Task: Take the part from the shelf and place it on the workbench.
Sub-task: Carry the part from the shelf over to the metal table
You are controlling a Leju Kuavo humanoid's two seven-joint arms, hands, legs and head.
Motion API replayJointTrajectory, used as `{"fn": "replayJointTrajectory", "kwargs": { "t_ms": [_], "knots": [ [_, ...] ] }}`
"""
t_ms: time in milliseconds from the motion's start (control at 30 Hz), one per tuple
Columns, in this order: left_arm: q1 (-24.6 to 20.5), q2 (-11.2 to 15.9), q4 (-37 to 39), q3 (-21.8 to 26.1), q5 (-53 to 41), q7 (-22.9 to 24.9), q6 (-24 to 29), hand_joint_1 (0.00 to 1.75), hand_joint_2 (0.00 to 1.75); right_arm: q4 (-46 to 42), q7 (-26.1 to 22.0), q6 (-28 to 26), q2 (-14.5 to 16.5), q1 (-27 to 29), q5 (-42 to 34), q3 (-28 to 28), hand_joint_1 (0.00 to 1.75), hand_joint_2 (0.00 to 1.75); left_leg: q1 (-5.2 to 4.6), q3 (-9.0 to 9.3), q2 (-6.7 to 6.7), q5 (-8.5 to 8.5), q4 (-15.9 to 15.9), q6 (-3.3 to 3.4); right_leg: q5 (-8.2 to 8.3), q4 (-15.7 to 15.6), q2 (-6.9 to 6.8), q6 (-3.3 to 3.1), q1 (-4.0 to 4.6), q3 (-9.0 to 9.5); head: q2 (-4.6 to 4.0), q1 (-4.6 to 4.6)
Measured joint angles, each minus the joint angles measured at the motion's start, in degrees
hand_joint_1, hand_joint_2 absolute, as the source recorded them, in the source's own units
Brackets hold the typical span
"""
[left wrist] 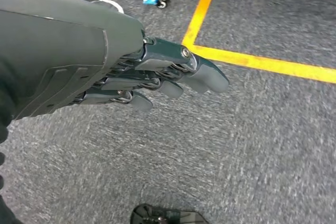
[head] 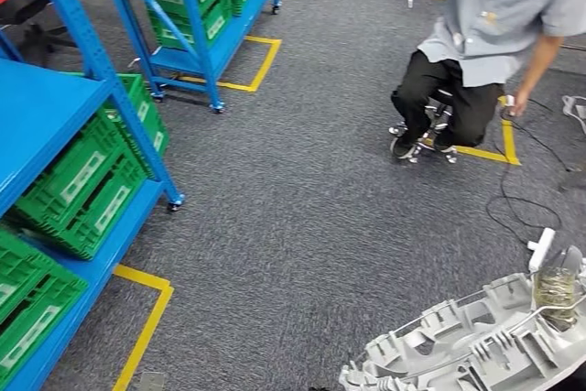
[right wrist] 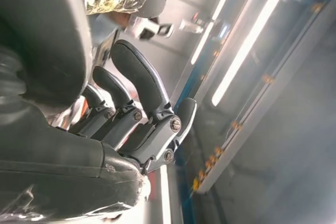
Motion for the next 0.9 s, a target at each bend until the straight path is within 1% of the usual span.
{"fn": "replayJointTrajectory", "kwargs": {
  "t_ms": [33, 67, 100, 133, 167, 200, 267, 300, 333, 367, 400, 433, 467, 500, 533, 567, 600, 633, 667, 700, 733, 767, 800, 833, 867, 900],
  "knots": [
    [-0.03, 0.0, 0.0, 0.0, 0.01, 0.0, 0.0, 0.0, 1.75, 0.0, 0.01, 0.0, 0.0, 0.05, -0.01, -0.1, 1.75, 1.75, -0.02, 0.03, 0.81, -0.05, 0.01, -0.07, 1.07, -1.47, -0.26, 0.03, -0.01, 1.03, 0.0, 0.01],
    [-0.09, -0.01, 0.0, 0.0, 0.01, 0.0, 0.0, 0.0, 1.75, -0.02, 0.01, 0.0, 0.0, 0.08, -0.02, -0.17, 1.75, 1.75, -0.03, 0.12, 1.54, -0.13, 0.02, -0.18, 2.85, -5.12, -0.91, 0.01, -0.01, 3.25, 0.0, 0.01],
    [-0.13, -0.02, 0.0, 0.0, 0.01, 0.0, 0.0, 0.0, 1.75, -0.04, 0.0, 0.0, 0.0, 0.06, -0.03, -0.2, 1.75, 1.75, -0.09, 0.26, 2.18, -0.24, 0.04, -0.36, 4.32, -9.63, -2.23, -0.07, 0.07, 5.85, 0.0, 0.02],
    [-0.16, -0.03, 0.0, 0.0, 0.0, 0.0, 0.0, 0.0, 1.75, -0.08, -0.01, 0.0, 0.01, 0.04, -0.03, -0.21, 1.75, 1.75, -0.24, 0.36, 2.72, -0.41, 0.15, -0.62, 5.47, -13.5, -3.31, -0.33, 0.17, 8.17, 0.0, -0.02],
    [-0.19, -0.02, 0.0, 0.0, -0.01, 0.0, 0.0, 0.0, 1.75, -0.15, -0.01, 0.0, 0.03, 0.03, -0.03, -0.22, 1.75, 1.75, -0.39, 0.44, 3.18, -0.53, 0.24, -0.88, 6.0, -15.93, -4.05, -0.68, 0.3, 9.62, 0.0, -0.09],
    [-0.21, -0.02, 0.0, 0.0, -0.01, 0.0, 0.0, 0.0, 1.75, -0.21, -0.01, 0.0, 0.05, 0.06, -0.03, -0.25, 1.75, 1.75, -0.52, 0.48, 3.62, -0.6, 0.33, -1.13, 5.99, -16.82, -4.25, -1.05, 0.46, 10.12, 0.0, -0.15],
    [-0.33, -0.04, 0.0, 0.0, -0.03, 0.0, 0.0, 0.0, 1.75, -0.34, -0.03, 0.0, 0.11, 0.21, -0.02, -0.39, 1.75, 1.75, -0.51, 0.49, 4.48, -0.77, 0.44, -1.65, 6.2, -16.76, -2.95, -1.85, 0.55, 9.96, 0.0, -0.23],
    [-0.39, -0.06, 0.0, 0.0, -0.04, 0.0, 0.0, 0.0, 1.75, -0.38, -0.05, 0.0, 0.17, 0.28, -0.02, -0.46, 1.75, 1.75, -0.38, 0.41, 4.03, -1.24, 0.81, -1.96, 6.31, -16.8, -2.38, -2.17, 0.49, 9.85, 0.0, -0.25],
    [-0.44, -0.07, 0.0, 0.0, -0.05, 0.0, 0.0, 0.0, 1.75, -0.44, -0.07, 0.0, 0.23, 0.27, -0.01, -0.52, 1.75, 1.75, -0.22, 0.0, 2.94, -2.27, 1.98, -2.24, 6.47, -16.89, -1.8, -2.51, 0.4, 9.79, 0.0, -0.33],
    [-0.44, -0.07, 0.0, -0.01, -0.06, 0.0, 0.0, 0.0, 1.75, -0.48, -0.08, 0.0, 0.31, 0.25, -0.01, -0.56, 1.75, 1.75, -0.06, -0.92, 1.43, -3.89, 4.28, -2.47, 6.63, -16.96, -1.23, -2.8, 0.29, 9.76, 0.0, -0.43],
    [-0.39, -0.06, 0.0, -0.01, -0.06, 0.0, 0.0, 0.0, 1.75, -0.5, -0.09, 0.0, 0.36, 0.23, -0.01, -0.59, 1.75, 1.75, 0.05, -2.41, -0.19, -5.96, 7.86, -2.61, 6.7, -16.95, -0.62, -2.95, 0.3, 9.7, 0.0, -0.52],
    [-0.27, -0.06, 0.0, -0.01, -0.06, 0.0, 0.0, 0.0, 1.75, -0.52, -0.09, 0.0, 0.39, 0.21, 0.0, -0.63, 1.75, 1.75, 0.12, -4.27, -1.11, -7.9, 12.03, -2.65, 6.76, -16.94, 0.09, -3.08, 0.36, 9.65, 0.0, -0.58],
    [-0.15, -0.06, 0.0, -0.01, -0.06, 0.0, 0.0, 0.0, 1.75, -0.52, -0.1, 0.0, 0.42, 0.24, 0.0, -0.66, 1.75, 1.75, 0.13, -5.92, -1.54, -9.1, 15.52, -2.63, 6.8, -16.93, 0.88, -3.14, 0.43, 9.62, 0.0, -0.58],
    [-0.05, -0.06, 0.0, -0.01, -0.06, 0.0, 0.0, 0.0, 1.75, -0.52, -0.1, 0.0, 0.42, 0.27, 0.0, -0.71, 1.75, 1.75, 0.12, -6.92, -1.72, -9.19, 17.42, -2.53, 6.82, -16.91, 1.72, -3.17, 0.52, 9.62, 0.0, -0.58],
    [0.0, -0.06, 0.0, 0.0, -0.07, 0.0, 0.0, 0.0, 1.75, -0.52, -0.1, 0.0, 0.42, 0.29, 0.0, -0.76, 1.75, 1.75, 0.12, -6.92, -1.86, -8.02, 17.04, -2.34, 6.84, -16.89, 2.57, -3.19, 0.6, 9.66, 0.0, -0.57],
    [0.01, -0.06, 0.0, 0.0, -0.08, 0.0, 0.0, 0.0, 1.75, -0.52, -0.1, 0.0, 0.42, 0.3, -0.01, -0.81, 1.75, 1.75, 0.11, -5.93, -2.21, -5.91, 14.53, -2.06, 6.85, -16.87, 3.41, -3.19, 0.67, 9.75, 0.0, -0.57],
    [0.0, -0.04, 0.0, 0.0, -0.1, 0.0, 0.0, 0.0, 1.75, -0.52, -0.1, 0.0, 0.42, 0.3, -0.01, -0.86, 1.75, 1.75, 0.09, -4.33, -3.25, -3.39, 10.66, -1.7, 6.86, -16.86, 4.22, -3.17, 0.67, 9.82, 0.0, -0.57],
    [0.0, 0.03, 0.0, 0.0, -0.12, 0.0, 0.0, 0.0, 1.75, -0.52, -0.1, 0.0, 0.43, 0.28, -0.01, -0.91, 1.75, 1.75, 0.12, -2.79, -4.69, -1.49, 7.01, -1.33, 6.87, -16.77, 4.96, -3.09, 0.72, 9.82, 0.0, -0.52],
    [-0.01, 0.09, 0.0, -0.01, -0.16, 0.0, -0.01, 0.0, 1.75, -0.52, -0.1, 0.01, 0.44, 0.27, 0.0, -0.94, 1.75, 1.75, 0.13, -1.58, -5.93, -0.33, 4.1, -1.05, 6.92, -16.68, 5.66, -2.94, 0.71, 9.68, 0.0, -0.55],
    [-0.05, 0.16, 0.0, -0.01, -0.19, 0.01, -0.01, 0.0, 1.75, -0.53, -0.1, 0.01, 0.45, 0.3, 0.04, -0.99, 1.75, 1.75, 0.12, -0.91, -6.8, -0.01, 2.37, -0.84, 7.03, -16.59, 6.33, -2.69, 0.63, 9.37, 0.0, -0.64],
    [-0.13, 0.2, 0.0, -0.02, -0.21, 0.02, -0.02, 0.0, 1.75, -0.54, -0.11, 0.01, 0.46, 0.38, 0.18, -1.07, 1.75, 1.75, 0.11, -0.78, -6.84, -0.26, 1.89, -0.73, 7.2, -16.56, 6.95, -2.34, 0.57, 9.02, 0.0, -0.7],
    [-0.22, 0.18, 0.0, -0.03, -0.23, 0.03, -0.03, 0.0, 1.75, -0.55, -0.13, 0.01, 0.46, 0.49, 0.39, -1.16, 1.75, 1.75, 0.1, -0.7, -6.29, -0.32, 1.45, -0.65, 7.41, -16.63, 7.61, -1.95, 0.48, 8.61, 0.0, -0.8],
    [-0.32, 0.16, 0.0, -0.03, -0.24, 0.04, -0.04, 0.0, 1.75, -0.57, -0.15, 0.0, 0.46, 0.61, 0.71, -1.33, 1.75, 1.75, 0.16, -0.62, -5.57, -0.23, 1.06, -0.51, 7.39, -16.48, 7.42, -1.65, 0.45, 8.18, 0.0, -0.85],
    [-0.38, 0.14, 0.0, -0.04, -0.25, 0.04, -0.04, 0.0, 1.75, -0.6, -0.19, 0.0, 0.47, 0.62, 1.09, -1.5, 1.75, 1.75, 0.23, -0.51, -4.85, -0.03, 0.68, -0.33, 6.86, -15.76, 6.2, -1.39, 0.52, 7.63, 0.0, -0.73],
    [-0.36, 0.13, 0.0, -0.04, -0.28, 0.03, -0.05, 0.0, 1.75, -0.63, -0.21, 0.0, 0.47, 0.54, 1.5, -1.69, 1.75, 1.75, 0.26, -0.4, -4.02, 0.13, 0.31, -0.12, 5.63, -13.85, 4.45, -1.16, 0.61, 6.6, 0.0, -0.64],
    [-0.31, 0.13, 0.0, -0.04, -0.33, 0.03, -0.08, 0.0, 1.75, -0.66, -0.2, 0.0, 0.46, 0.47, 1.99, -1.88, 1.75, 1.75, 0.22, -0.33, -3.13, 0.18, 0.13, 0.07, 3.85, -10.78, 2.4, -0.97, 0.61, 5.16, 0.0, -0.54]
  ]
}}
